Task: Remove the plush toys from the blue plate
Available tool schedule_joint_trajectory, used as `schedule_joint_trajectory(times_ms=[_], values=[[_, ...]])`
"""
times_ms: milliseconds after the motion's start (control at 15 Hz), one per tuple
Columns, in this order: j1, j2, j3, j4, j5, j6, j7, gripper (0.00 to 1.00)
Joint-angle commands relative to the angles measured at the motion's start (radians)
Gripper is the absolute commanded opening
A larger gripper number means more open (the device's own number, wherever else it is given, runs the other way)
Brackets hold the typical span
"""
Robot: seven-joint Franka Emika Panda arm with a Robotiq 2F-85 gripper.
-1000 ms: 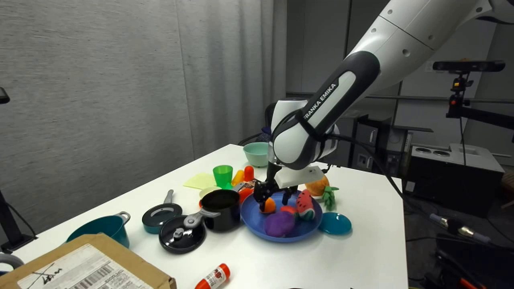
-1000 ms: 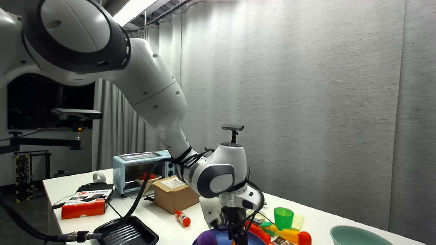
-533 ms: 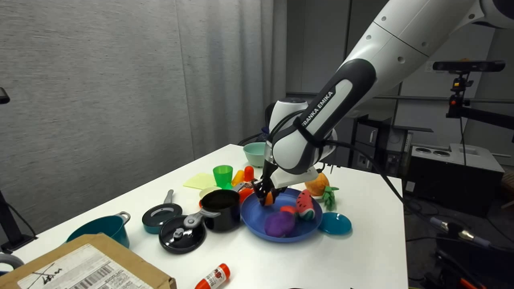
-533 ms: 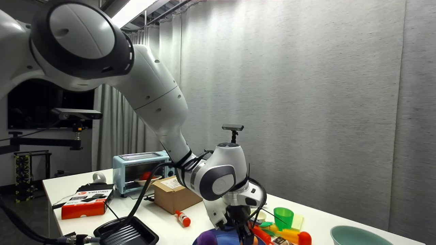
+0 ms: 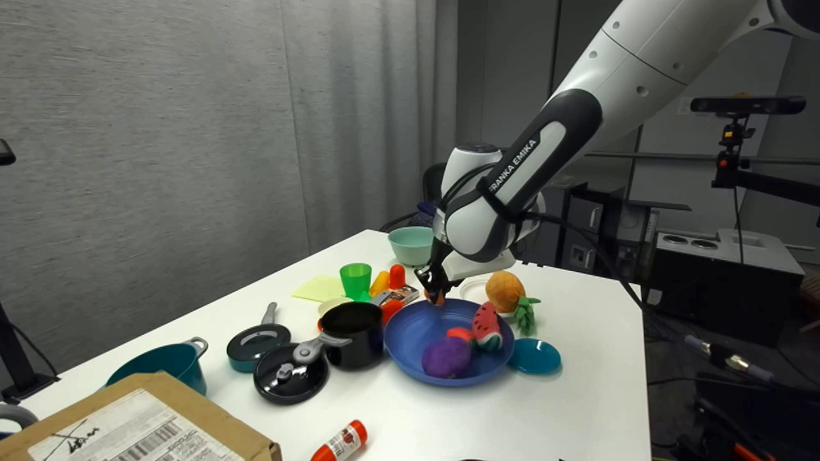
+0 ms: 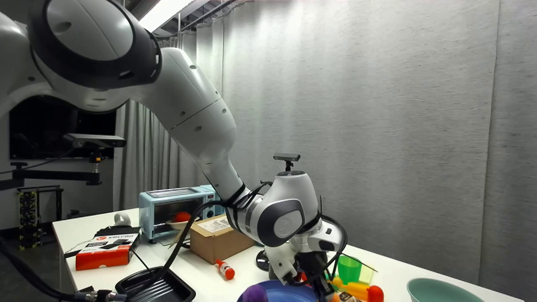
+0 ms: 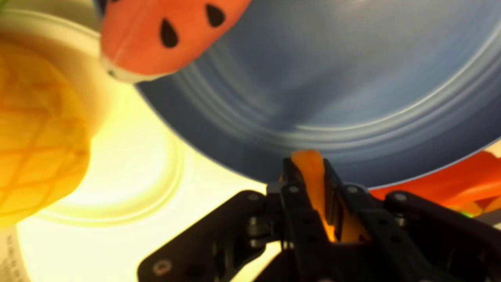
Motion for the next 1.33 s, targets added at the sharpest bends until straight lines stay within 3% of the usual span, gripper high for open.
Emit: schedule_joint_trajectory(times_ms=[0, 133, 333, 867, 933, 1000, 1267], values=[[0.015, -0.054, -0.113, -0.025, -0.047, -0.045, 0.088, 0.04], [0.036, -0.047, -0.205, -0.025, -0.090, -0.089, 0.179, 0.04], [0.026, -0.027, -0.277, -0.027, -0.130, -0.161, 0.291, 0.04], [-0.067, 0.009, -0.166, -0.008, -0.099, -0.257, 0.291, 0.05], [-0.066, 0.010, -0.161, -0.005, -0.104, -0.260, 0.293, 0.40], [-0.064, 0.010, -0.156, -0.005, -0.109, -0.253, 0.291, 0.41], [-0.062, -0.035, -0.130, -0.012, -0.126, -0.257, 0.233, 0.70]])
